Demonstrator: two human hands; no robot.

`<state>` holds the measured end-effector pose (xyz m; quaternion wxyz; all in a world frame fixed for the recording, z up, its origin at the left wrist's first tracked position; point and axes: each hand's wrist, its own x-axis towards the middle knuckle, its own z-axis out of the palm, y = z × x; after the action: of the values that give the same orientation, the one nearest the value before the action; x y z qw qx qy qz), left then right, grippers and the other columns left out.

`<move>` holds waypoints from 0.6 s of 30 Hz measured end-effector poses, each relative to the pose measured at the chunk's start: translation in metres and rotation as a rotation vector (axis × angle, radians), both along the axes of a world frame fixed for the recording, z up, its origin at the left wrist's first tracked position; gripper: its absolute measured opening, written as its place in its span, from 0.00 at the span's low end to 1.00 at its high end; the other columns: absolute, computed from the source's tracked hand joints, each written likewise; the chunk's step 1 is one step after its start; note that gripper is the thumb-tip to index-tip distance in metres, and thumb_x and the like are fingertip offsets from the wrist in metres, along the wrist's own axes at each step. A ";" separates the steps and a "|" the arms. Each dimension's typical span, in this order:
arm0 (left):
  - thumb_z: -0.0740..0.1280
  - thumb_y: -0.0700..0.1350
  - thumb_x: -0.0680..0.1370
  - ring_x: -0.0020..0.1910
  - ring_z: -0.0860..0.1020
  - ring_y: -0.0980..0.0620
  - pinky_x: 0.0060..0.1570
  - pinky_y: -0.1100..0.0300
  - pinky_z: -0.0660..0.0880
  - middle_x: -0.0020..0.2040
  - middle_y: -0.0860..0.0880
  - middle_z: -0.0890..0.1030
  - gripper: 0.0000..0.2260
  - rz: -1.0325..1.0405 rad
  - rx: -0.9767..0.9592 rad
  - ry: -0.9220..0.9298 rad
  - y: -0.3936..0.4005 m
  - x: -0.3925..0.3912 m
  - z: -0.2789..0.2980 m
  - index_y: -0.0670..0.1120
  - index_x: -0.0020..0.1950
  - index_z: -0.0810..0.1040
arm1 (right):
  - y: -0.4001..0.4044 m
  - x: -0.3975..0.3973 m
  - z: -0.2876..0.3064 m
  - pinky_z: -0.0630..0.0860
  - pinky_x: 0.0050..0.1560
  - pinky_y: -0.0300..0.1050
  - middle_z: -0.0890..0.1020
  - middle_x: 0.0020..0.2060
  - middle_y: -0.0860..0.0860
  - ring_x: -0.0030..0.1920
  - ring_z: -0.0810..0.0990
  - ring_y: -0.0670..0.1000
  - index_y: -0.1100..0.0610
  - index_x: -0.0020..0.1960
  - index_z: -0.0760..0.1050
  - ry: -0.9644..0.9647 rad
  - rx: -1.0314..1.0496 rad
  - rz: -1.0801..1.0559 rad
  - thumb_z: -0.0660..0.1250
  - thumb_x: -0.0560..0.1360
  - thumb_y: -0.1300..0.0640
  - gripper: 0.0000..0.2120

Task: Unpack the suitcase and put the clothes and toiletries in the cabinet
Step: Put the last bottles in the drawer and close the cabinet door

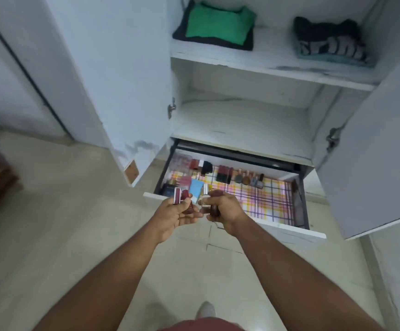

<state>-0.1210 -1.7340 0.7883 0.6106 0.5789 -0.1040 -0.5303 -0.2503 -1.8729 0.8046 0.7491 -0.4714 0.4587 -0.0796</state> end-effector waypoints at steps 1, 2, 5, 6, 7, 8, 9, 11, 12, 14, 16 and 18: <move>0.65 0.44 0.84 0.54 0.85 0.35 0.52 0.46 0.83 0.51 0.36 0.85 0.13 -0.038 0.020 -0.011 -0.016 0.002 -0.001 0.38 0.66 0.75 | -0.011 0.000 -0.004 0.80 0.44 0.50 0.88 0.47 0.57 0.43 0.87 0.57 0.59 0.62 0.78 0.007 0.013 -0.041 0.74 0.73 0.66 0.18; 0.65 0.45 0.84 0.52 0.85 0.36 0.50 0.47 0.83 0.51 0.37 0.86 0.13 -0.069 0.037 -0.021 -0.032 0.004 -0.003 0.39 0.65 0.76 | -0.021 -0.001 -0.010 0.81 0.44 0.50 0.87 0.45 0.57 0.43 0.87 0.58 0.59 0.61 0.78 0.012 0.027 -0.079 0.74 0.73 0.67 0.17; 0.66 0.46 0.84 0.44 0.86 0.41 0.39 0.52 0.81 0.51 0.38 0.86 0.10 -0.131 0.085 -0.045 -0.078 0.015 -0.012 0.43 0.62 0.77 | -0.049 0.003 -0.023 0.82 0.42 0.49 0.86 0.43 0.57 0.43 0.87 0.59 0.59 0.60 0.79 0.030 0.067 -0.177 0.74 0.72 0.70 0.18; 0.67 0.46 0.83 0.42 0.85 0.42 0.36 0.53 0.80 0.51 0.39 0.86 0.09 -0.148 0.098 -0.048 -0.093 0.020 -0.018 0.43 0.61 0.78 | -0.059 0.006 -0.027 0.82 0.42 0.49 0.86 0.43 0.57 0.42 0.87 0.59 0.60 0.60 0.79 0.038 0.076 -0.204 0.74 0.71 0.71 0.18; 0.68 0.46 0.83 0.41 0.84 0.44 0.34 0.54 0.79 0.52 0.40 0.87 0.09 -0.163 0.114 -0.041 -0.108 0.026 -0.025 0.43 0.60 0.78 | -0.068 0.009 -0.030 0.83 0.41 0.49 0.87 0.42 0.57 0.42 0.87 0.59 0.60 0.60 0.79 0.051 0.077 -0.229 0.74 0.71 0.71 0.18; 0.69 0.46 0.83 0.41 0.84 0.44 0.34 0.55 0.79 0.52 0.41 0.87 0.09 -0.178 0.135 -0.026 -0.121 0.031 -0.032 0.43 0.61 0.78 | -0.078 0.011 -0.032 0.82 0.40 0.48 0.87 0.42 0.57 0.42 0.87 0.59 0.61 0.60 0.79 0.073 0.069 -0.252 0.74 0.72 0.71 0.18; 0.69 0.45 0.82 0.42 0.84 0.45 0.35 0.55 0.79 0.53 0.42 0.87 0.10 -0.198 0.157 -0.011 -0.134 0.036 -0.038 0.44 0.62 0.78 | -0.087 0.013 -0.033 0.82 0.39 0.47 0.87 0.42 0.57 0.42 0.87 0.59 0.61 0.59 0.79 0.088 0.067 -0.273 0.74 0.72 0.71 0.17; 0.70 0.44 0.82 0.43 0.84 0.45 0.39 0.53 0.79 0.53 0.42 0.86 0.11 -0.251 0.185 0.017 -0.157 0.043 -0.048 0.44 0.63 0.79 | -0.104 0.016 -0.035 0.81 0.40 0.48 0.87 0.43 0.58 0.43 0.87 0.59 0.60 0.57 0.80 0.109 0.064 -0.309 0.74 0.72 0.71 0.16; 0.70 0.43 0.81 0.43 0.84 0.45 0.40 0.53 0.79 0.52 0.41 0.86 0.10 -0.277 0.191 0.026 -0.167 0.045 -0.052 0.44 0.63 0.79 | -0.113 0.016 -0.037 0.81 0.42 0.48 0.88 0.43 0.57 0.43 0.88 0.58 0.60 0.57 0.81 0.125 0.058 -0.329 0.75 0.72 0.71 0.15; 0.71 0.41 0.81 0.45 0.84 0.44 0.43 0.51 0.79 0.54 0.40 0.85 0.10 -0.324 0.210 0.026 -0.188 0.047 -0.060 0.44 0.62 0.80 | -0.127 0.013 -0.044 0.83 0.43 0.50 0.88 0.43 0.57 0.43 0.88 0.57 0.61 0.58 0.81 0.171 0.056 -0.382 0.75 0.73 0.71 0.15; 0.70 0.41 0.81 0.47 0.83 0.43 0.41 0.51 0.79 0.54 0.40 0.85 0.10 -0.375 0.233 0.017 -0.207 0.048 -0.066 0.43 0.62 0.79 | -0.140 0.008 -0.054 0.84 0.43 0.50 0.87 0.43 0.58 0.42 0.87 0.56 0.64 0.58 0.81 0.212 0.061 -0.448 0.74 0.74 0.71 0.13; 0.70 0.42 0.82 0.45 0.84 0.44 0.38 0.52 0.80 0.52 0.41 0.84 0.11 -0.403 0.243 0.017 -0.226 0.046 -0.069 0.42 0.63 0.78 | -0.154 0.002 -0.067 0.84 0.41 0.49 0.85 0.45 0.60 0.43 0.86 0.57 0.63 0.55 0.80 0.226 0.099 -0.544 0.73 0.75 0.72 0.11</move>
<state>-0.0753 -1.9605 0.7192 0.4190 0.6112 -0.1477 -0.6550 -0.2483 -2.0271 0.7372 0.6664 -0.2999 0.6521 -0.2018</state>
